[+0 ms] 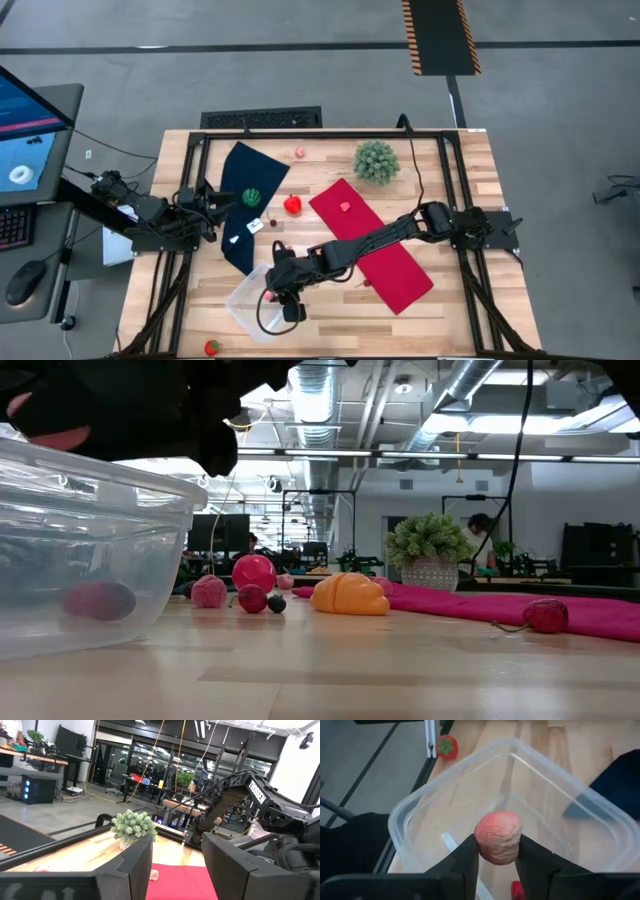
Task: Pick and placing Produce into tupperware
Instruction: Put the peach into the transparent bin, then put the cherry into the transparent bin
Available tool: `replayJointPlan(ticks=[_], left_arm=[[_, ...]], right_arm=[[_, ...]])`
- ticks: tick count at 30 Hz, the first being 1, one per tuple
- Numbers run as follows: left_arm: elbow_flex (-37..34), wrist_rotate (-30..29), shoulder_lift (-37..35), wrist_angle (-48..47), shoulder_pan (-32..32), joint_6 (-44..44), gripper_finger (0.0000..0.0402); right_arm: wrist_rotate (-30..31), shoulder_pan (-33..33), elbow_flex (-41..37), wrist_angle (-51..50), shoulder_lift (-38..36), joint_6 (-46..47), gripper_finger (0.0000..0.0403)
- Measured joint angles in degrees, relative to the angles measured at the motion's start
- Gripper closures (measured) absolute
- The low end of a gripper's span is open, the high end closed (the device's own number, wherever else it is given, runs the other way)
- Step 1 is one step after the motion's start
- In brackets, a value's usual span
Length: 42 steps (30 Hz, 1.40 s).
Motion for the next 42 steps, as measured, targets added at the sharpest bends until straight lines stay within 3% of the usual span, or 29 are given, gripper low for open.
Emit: replayJointPlan(ticks=[10, 20, 35, 38, 42], left_arm=[[0.0, 0.0, 0.0, 0.0, 0.0, 0.0, 0.0239], [0.0, 0.0, 0.0, -0.2, 0.0, 0.2, 0.0239], [0.0, 1.0, 0.0, -0.6, 0.0, 0.2, 0.0239], [0.0, 1.0, 0.0, -0.6, 0.0, 0.0, 0.0239], [0.0, 1.0, 0.0, -0.6, 0.0, -0.1, 0.0239]], right_arm=[[1.1, 0.2, 0.0, 2.0, 0.0, -0.4, 0.0162], [0.8, -1.4, 0.0, -4.5, -4.2, -2.7, 0.0154], [1.7, 2.0, 0.0, -17.8, -25.3, -6.4, 0.0153], [6.9, 3.6, -0.7, -21.0, -29.5, -6.4, 0.0153], [12.8, 6.0, -8.0, -17.8, -37.2, -6.6, 0.0153]])
